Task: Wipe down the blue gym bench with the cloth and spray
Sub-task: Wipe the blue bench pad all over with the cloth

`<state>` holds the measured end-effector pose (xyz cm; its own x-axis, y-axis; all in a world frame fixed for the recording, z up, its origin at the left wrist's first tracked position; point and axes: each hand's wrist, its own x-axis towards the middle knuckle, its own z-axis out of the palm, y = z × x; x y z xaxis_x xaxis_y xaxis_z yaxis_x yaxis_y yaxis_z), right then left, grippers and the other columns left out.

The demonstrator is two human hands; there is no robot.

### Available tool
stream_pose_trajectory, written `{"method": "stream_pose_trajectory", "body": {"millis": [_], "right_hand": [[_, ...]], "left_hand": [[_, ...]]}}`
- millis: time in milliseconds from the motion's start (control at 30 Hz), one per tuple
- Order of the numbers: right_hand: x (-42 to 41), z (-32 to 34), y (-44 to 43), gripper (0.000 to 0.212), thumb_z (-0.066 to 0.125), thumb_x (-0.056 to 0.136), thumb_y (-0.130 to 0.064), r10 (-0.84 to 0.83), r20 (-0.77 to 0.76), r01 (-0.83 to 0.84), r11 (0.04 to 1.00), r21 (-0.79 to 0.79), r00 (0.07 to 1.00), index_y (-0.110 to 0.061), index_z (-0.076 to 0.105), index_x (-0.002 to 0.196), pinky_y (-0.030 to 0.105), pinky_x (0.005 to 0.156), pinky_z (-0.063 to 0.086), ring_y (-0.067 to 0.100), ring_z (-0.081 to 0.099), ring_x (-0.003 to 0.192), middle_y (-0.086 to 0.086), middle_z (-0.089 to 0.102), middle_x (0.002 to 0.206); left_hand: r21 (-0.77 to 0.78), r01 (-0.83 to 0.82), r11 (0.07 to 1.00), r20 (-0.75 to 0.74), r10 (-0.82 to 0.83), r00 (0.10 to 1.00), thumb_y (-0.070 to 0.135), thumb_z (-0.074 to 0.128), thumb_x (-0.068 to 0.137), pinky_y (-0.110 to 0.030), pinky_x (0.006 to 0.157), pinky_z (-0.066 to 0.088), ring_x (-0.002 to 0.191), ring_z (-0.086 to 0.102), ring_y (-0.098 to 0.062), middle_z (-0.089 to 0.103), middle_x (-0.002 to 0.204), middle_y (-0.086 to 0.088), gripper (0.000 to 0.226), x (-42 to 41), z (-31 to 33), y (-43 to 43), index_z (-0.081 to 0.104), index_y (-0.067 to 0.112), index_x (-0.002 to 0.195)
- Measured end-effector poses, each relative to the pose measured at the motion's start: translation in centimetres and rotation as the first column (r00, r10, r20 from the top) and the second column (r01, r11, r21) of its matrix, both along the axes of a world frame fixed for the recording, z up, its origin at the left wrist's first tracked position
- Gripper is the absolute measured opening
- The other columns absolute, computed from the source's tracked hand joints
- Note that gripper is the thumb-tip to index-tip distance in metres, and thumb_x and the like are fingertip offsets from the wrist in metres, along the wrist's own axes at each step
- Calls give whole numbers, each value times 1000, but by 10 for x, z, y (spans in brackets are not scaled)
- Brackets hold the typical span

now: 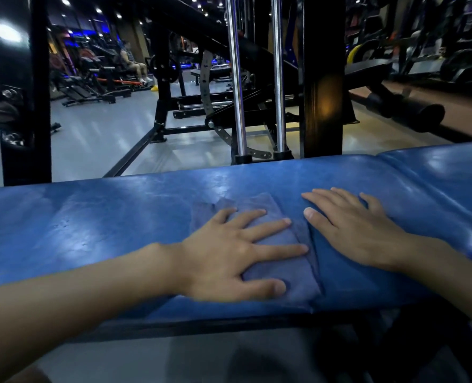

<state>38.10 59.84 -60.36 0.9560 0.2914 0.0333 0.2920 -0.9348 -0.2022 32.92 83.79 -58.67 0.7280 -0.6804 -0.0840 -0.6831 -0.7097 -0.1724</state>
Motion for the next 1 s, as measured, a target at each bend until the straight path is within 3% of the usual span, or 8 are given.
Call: {"method": "stream_pose_trajectory", "body": {"millis": [100,200,367,467,600,733,833,1000], "right_hand": [[-2,5,0,70,0,85,-64,-2,-16,2,1000,-1,1000,-42,19,148,51,118,-4,9,0,149,-16,13,161],[-9,11,5,73,-1,83,-66,35,-6,-35,999,-16,999,-42,18,149,52,118,-8,9,-5,149,-16,9,162],[-17,8,25,75,1,81,-70,104,-54,-107,992,-70,993,-45,11,150,49,119,-5,7,-10,148,-18,-3,162],[-12,3,25,78,-3,78,-76,99,-32,-102,991,-87,995,-47,11,149,47,119,-3,6,-9,148,-20,-1,161],[-9,-3,22,102,-19,60,-89,102,8,-102,992,-73,995,-49,14,148,44,120,-2,3,-5,147,-24,4,160],[-9,-3,23,88,-3,70,-80,41,43,-42,999,30,998,-46,20,148,38,120,1,-2,7,145,-22,20,157],[-14,3,24,82,0,77,-76,-25,98,22,999,33,995,-41,23,148,41,119,3,2,12,146,-18,27,155],[-30,10,46,80,2,80,-73,-29,91,25,999,43,995,-39,27,147,40,119,4,2,13,145,-17,29,155]], "left_hand": [[2,-38,999,-35,38,999,78,10,83,-56,118,7,152,2,-21,-4,165,16,65,16,4,6,-1,63,145],[-36,-183,982,-39,181,983,84,7,78,-58,117,9,152,4,-18,2,165,17,67,59,0,23,2,66,143],[-139,-553,821,-69,549,833,83,17,86,-62,114,14,150,15,-19,16,163,15,60,134,4,76,14,65,144],[-115,-627,771,-80,622,779,81,15,87,-62,110,15,148,20,-27,20,161,13,61,153,3,86,15,63,145],[-119,-499,858,-40,498,866,80,12,87,-64,111,16,148,19,-25,17,162,15,59,133,-4,80,13,63,144],[-52,-158,986,17,159,987,80,3,80,-57,115,15,150,11,-23,8,165,13,69,59,-4,50,3,61,146],[-54,94,994,25,-93,995,77,8,83,-56,116,13,150,8,-26,3,166,12,68,10,-4,36,1,59,148],[-82,89,993,-24,-92,995,79,13,81,-55,118,8,152,5,-20,4,165,14,70,33,-1,48,10,59,148]]}}
